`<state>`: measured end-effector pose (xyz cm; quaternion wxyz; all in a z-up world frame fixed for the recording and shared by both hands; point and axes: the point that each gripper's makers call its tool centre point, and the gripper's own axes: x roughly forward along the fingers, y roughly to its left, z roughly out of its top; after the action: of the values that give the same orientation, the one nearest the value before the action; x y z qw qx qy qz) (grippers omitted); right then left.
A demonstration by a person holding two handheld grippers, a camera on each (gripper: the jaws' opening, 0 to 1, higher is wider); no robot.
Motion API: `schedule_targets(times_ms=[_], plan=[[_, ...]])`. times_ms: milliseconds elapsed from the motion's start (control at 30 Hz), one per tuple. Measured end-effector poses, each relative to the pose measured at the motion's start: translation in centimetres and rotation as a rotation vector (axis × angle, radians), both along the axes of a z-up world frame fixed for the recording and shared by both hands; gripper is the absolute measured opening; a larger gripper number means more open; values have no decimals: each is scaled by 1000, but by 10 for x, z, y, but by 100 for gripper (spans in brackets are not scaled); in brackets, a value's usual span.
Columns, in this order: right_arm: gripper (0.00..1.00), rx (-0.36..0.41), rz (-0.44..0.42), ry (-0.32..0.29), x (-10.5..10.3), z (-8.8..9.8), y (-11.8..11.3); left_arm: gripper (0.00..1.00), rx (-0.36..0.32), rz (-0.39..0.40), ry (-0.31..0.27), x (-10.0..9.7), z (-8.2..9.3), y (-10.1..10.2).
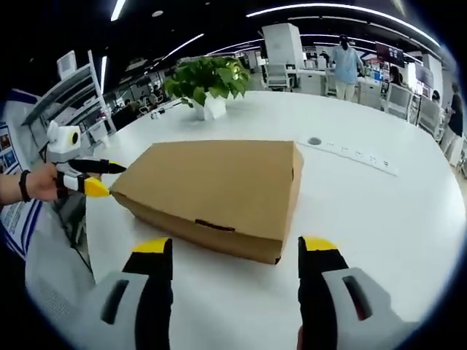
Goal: Operate the shoe box by opening the lid, removing the specified soft item, and placing it in the target area until the item is outside and the box remains undamaged.
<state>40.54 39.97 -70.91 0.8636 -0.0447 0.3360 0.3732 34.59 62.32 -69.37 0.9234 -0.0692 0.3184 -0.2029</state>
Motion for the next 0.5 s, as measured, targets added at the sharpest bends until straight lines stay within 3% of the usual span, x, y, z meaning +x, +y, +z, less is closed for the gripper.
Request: schedule_targets(times_ms=[333, 500], plan=[[52, -15, 27, -27, 7, -2, 4, 64, -15, -16, 26, 6, -15, -14], [47, -56, 23, -55, 7, -4, 2, 65, 24, -6, 24, 7, -16, -15]])
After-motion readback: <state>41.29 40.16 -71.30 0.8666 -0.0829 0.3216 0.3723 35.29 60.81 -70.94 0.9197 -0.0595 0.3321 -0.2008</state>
